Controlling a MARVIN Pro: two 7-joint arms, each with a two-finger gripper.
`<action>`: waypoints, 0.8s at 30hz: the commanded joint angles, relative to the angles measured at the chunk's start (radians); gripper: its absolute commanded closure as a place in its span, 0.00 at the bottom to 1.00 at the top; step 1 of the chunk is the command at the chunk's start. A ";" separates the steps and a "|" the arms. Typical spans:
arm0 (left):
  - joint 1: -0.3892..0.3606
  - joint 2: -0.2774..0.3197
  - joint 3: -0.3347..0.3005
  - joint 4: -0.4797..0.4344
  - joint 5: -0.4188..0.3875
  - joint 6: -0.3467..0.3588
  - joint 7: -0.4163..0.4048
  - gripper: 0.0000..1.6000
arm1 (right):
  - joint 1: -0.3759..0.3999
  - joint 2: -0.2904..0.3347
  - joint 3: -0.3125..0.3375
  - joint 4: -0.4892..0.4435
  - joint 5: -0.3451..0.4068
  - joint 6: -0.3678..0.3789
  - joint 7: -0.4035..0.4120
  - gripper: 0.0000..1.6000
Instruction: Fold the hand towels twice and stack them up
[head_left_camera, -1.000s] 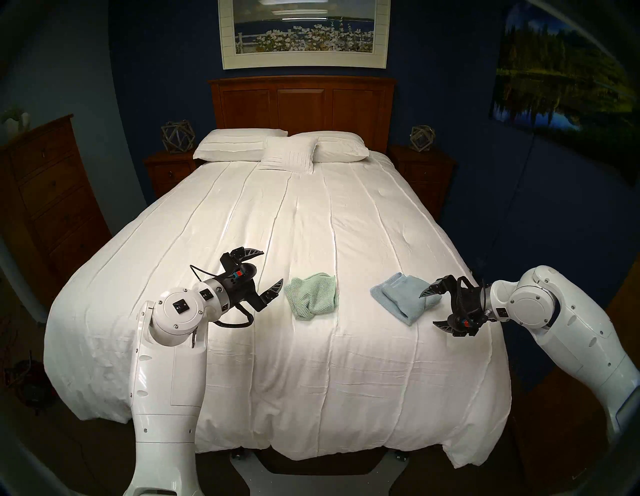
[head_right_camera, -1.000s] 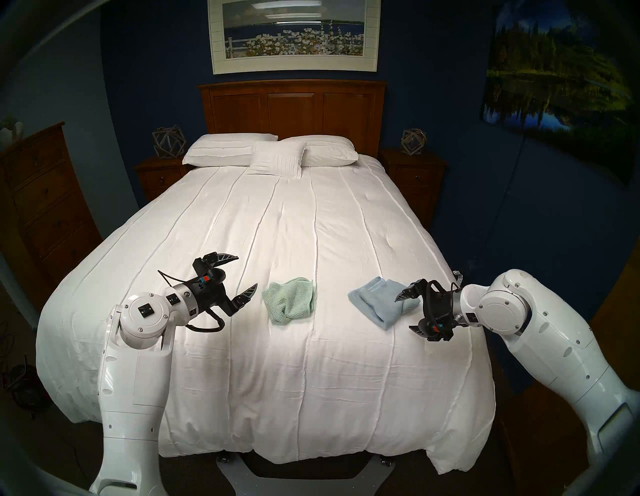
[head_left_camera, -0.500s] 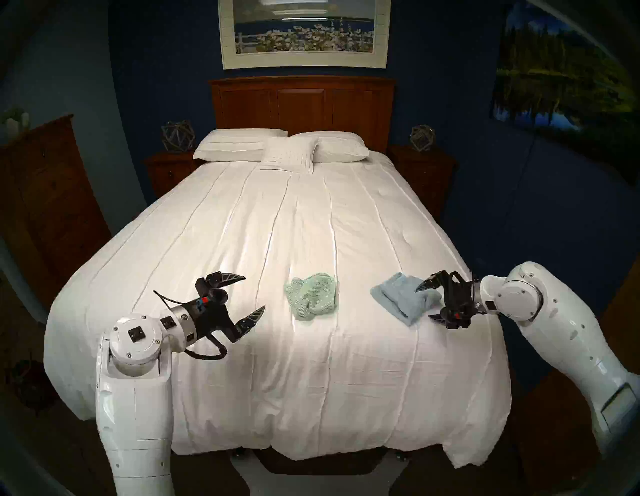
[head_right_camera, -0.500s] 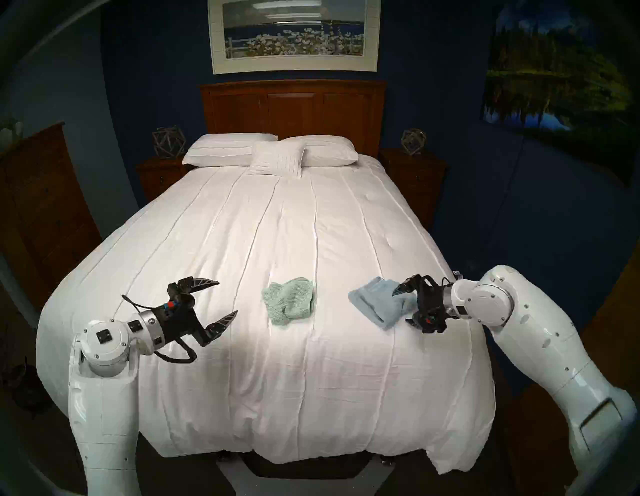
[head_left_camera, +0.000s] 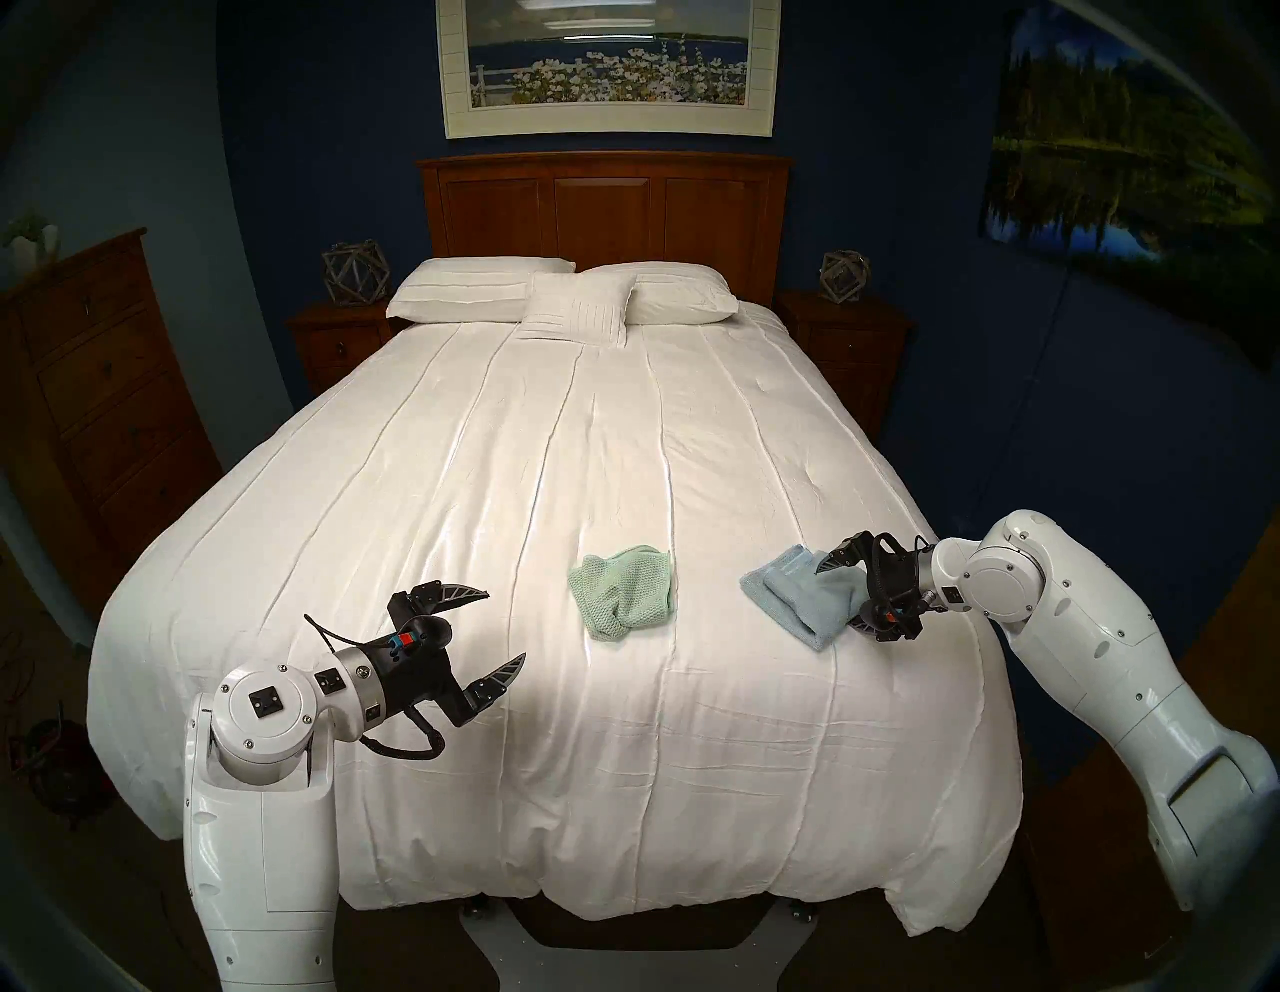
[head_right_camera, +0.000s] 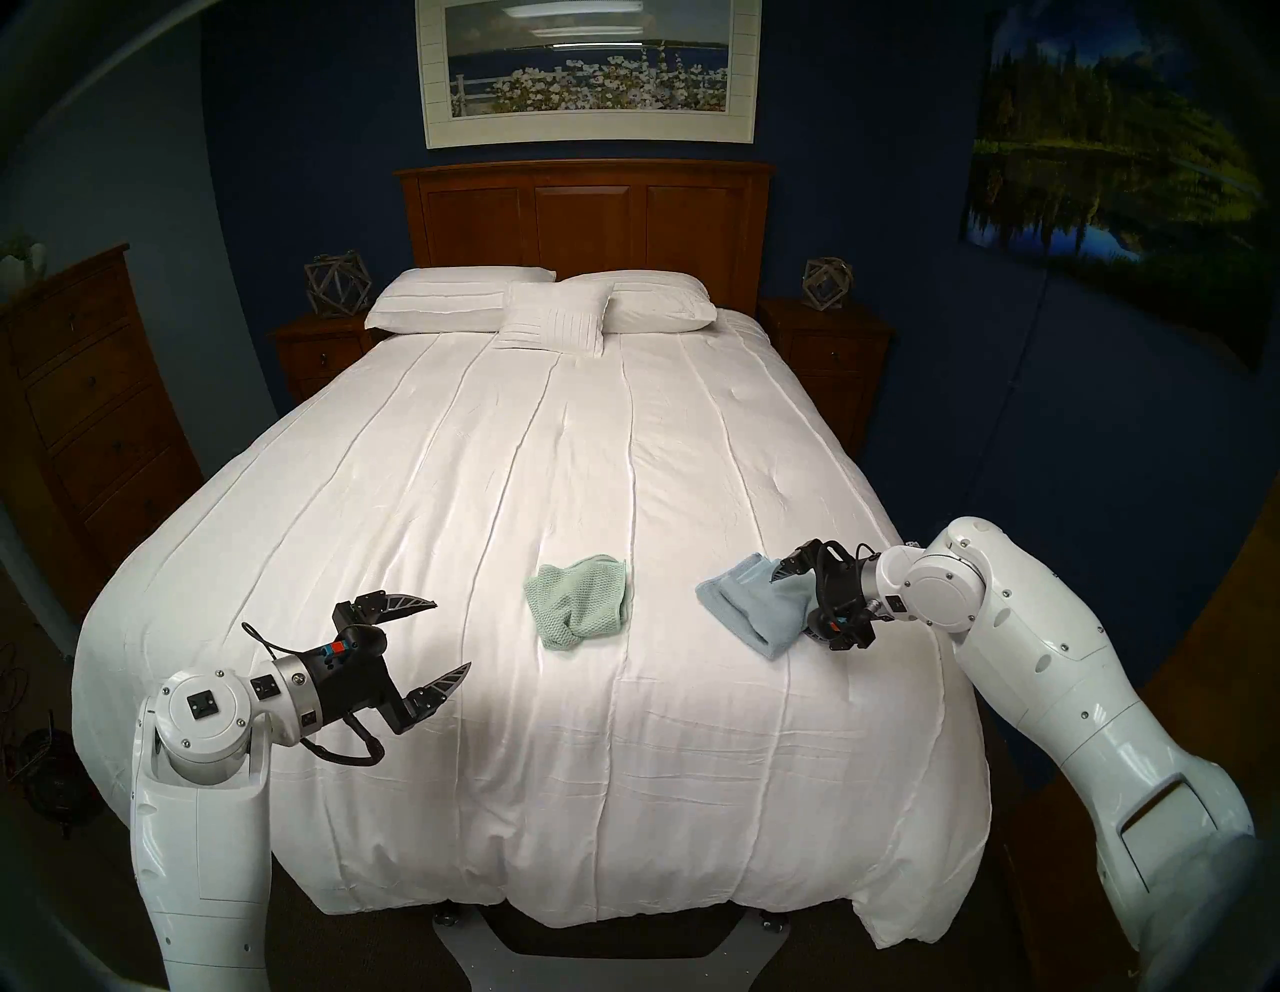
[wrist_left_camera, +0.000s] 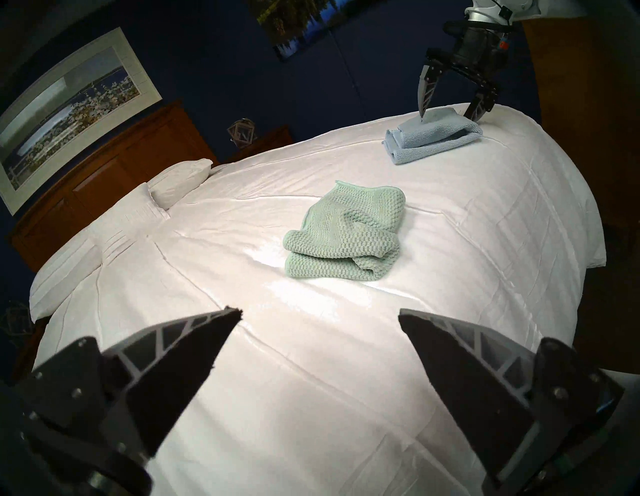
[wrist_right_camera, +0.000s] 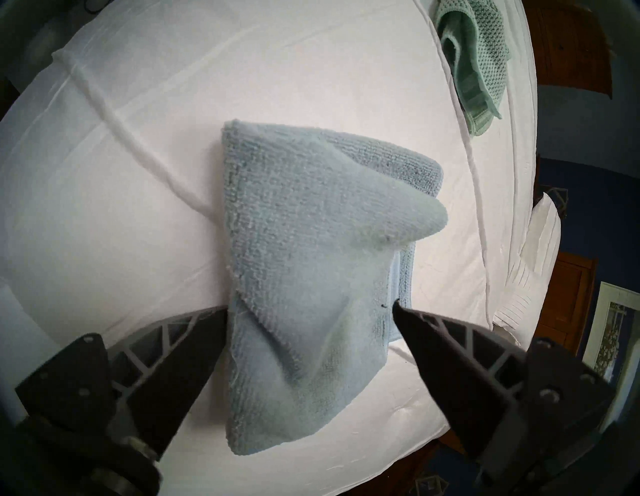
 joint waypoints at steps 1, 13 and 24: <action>0.006 -0.009 0.000 -0.022 0.003 -0.003 0.011 0.00 | 0.103 -0.048 -0.020 0.045 -0.019 -0.038 0.020 0.40; 0.006 -0.012 -0.001 -0.019 0.005 -0.008 0.014 0.00 | 0.117 0.001 0.015 -0.083 0.026 -0.130 0.033 1.00; 0.004 -0.016 -0.003 -0.016 0.007 -0.012 0.014 0.00 | 0.235 -0.138 0.027 -0.136 0.028 -0.153 0.053 1.00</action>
